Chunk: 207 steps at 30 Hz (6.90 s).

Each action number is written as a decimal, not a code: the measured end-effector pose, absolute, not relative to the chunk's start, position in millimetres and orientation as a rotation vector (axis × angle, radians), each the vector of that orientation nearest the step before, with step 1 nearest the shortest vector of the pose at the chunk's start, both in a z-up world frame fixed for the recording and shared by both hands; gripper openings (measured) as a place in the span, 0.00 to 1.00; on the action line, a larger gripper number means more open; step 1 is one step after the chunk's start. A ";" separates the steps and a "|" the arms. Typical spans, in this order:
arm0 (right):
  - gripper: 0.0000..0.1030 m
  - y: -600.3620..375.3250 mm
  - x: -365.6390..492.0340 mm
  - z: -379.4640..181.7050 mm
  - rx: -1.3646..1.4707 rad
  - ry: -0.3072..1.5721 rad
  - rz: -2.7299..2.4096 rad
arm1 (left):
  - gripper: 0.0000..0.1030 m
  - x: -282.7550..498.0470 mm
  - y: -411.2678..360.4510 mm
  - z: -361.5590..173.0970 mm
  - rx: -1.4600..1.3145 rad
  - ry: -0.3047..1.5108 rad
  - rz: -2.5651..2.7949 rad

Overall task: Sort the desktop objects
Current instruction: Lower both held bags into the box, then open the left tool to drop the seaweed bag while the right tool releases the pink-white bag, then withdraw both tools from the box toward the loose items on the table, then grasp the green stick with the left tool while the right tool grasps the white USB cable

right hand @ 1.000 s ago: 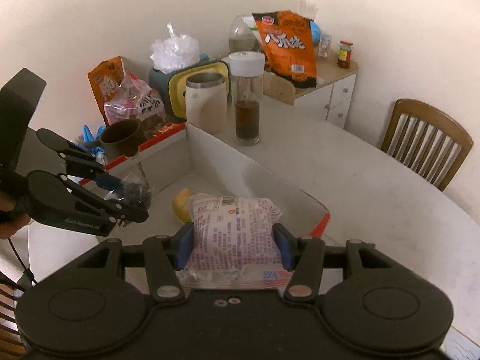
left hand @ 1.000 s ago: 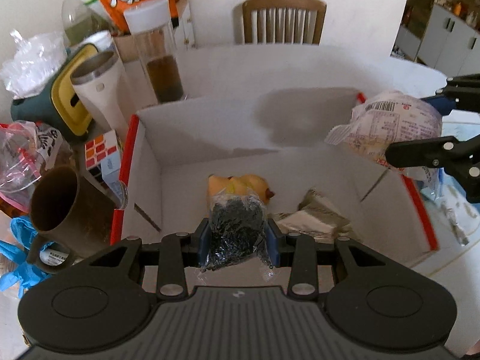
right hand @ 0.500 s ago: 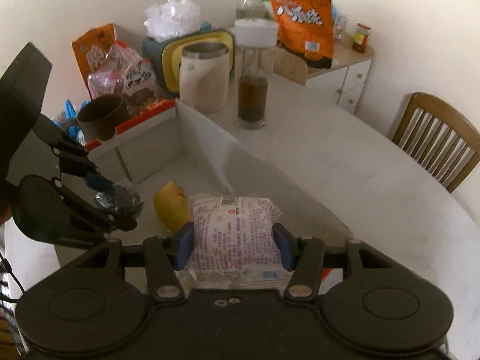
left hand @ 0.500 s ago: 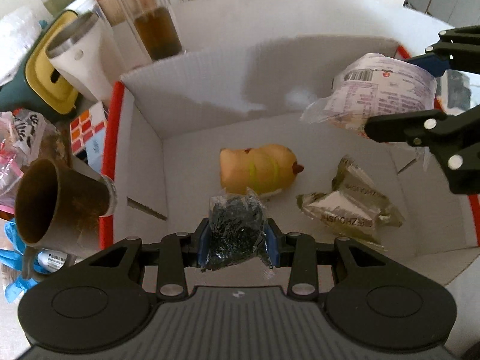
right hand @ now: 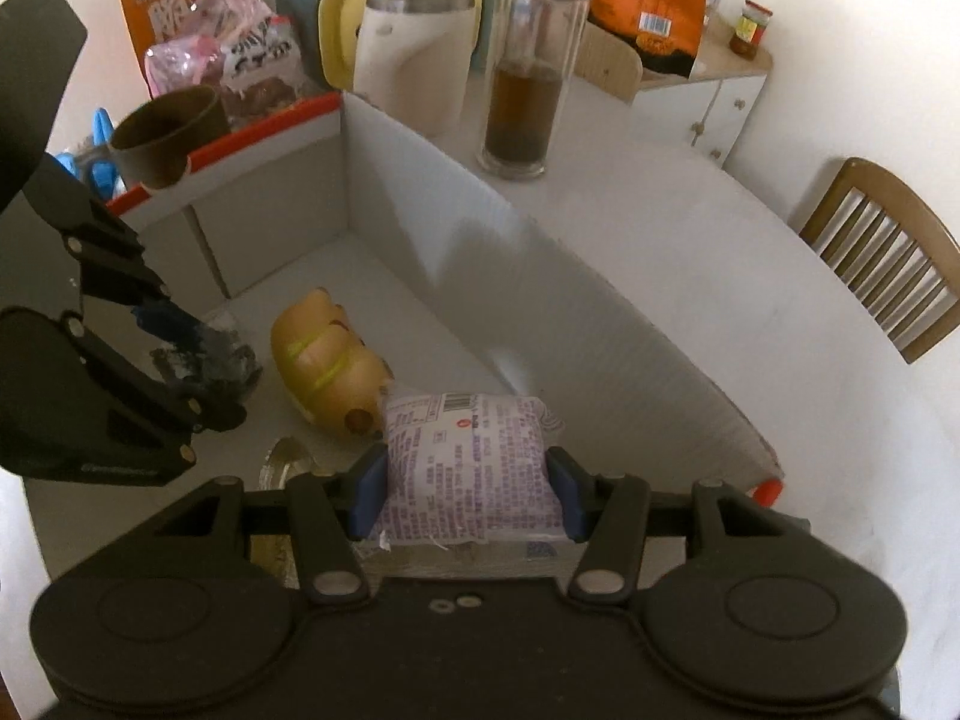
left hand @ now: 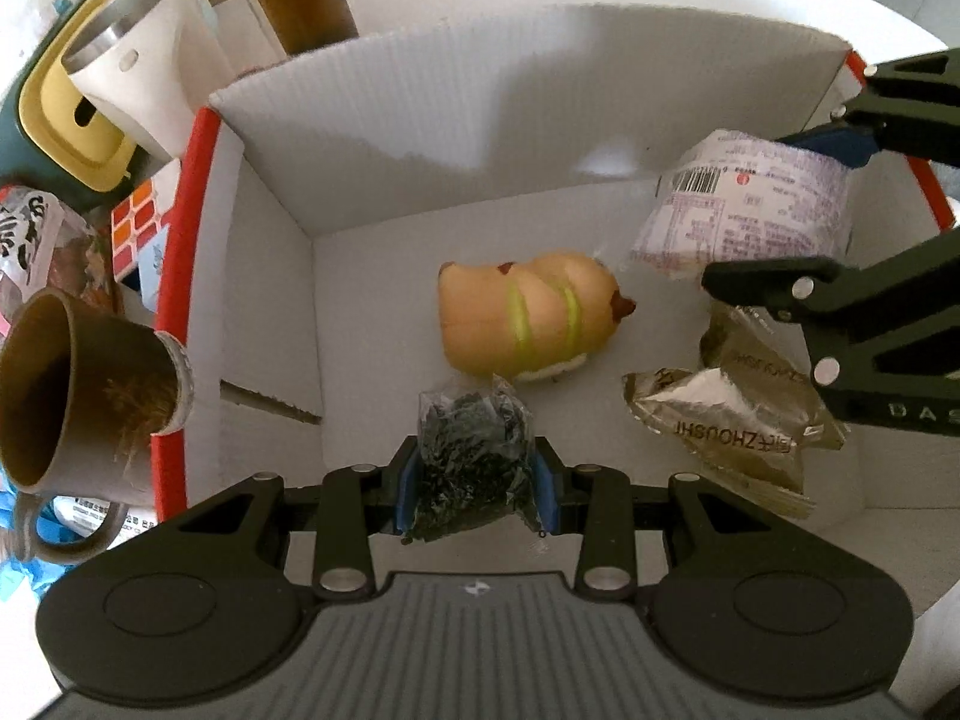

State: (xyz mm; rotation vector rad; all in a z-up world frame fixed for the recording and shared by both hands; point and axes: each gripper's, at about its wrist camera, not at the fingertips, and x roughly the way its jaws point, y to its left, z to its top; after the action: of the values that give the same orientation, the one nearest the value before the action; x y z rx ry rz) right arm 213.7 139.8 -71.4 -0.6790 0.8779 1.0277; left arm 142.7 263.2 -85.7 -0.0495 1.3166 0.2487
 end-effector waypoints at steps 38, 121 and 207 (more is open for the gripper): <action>0.68 142.8 207.5 -62.5 -0.649 0.916 0.998 | 0.66 123.5 260.1 -72.7 -0.061 1.284 0.222; 0.82 -216.5 88.1 15.6 -0.223 0.674 0.623 | 1.00 34.7 44.3 19.0 -0.007 0.711 -0.036; 0.09 -173.8 174.6 -130.2 -0.344 0.781 0.740 | 0.11 176.7 -3.0 -134.1 -0.005 0.844 0.019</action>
State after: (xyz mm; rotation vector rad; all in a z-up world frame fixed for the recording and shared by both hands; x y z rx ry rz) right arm 174.6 -173.8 -130.2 -0.3443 0.7813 0.7399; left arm 176.7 -3.0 -134.1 -0.0046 0.8441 0.0195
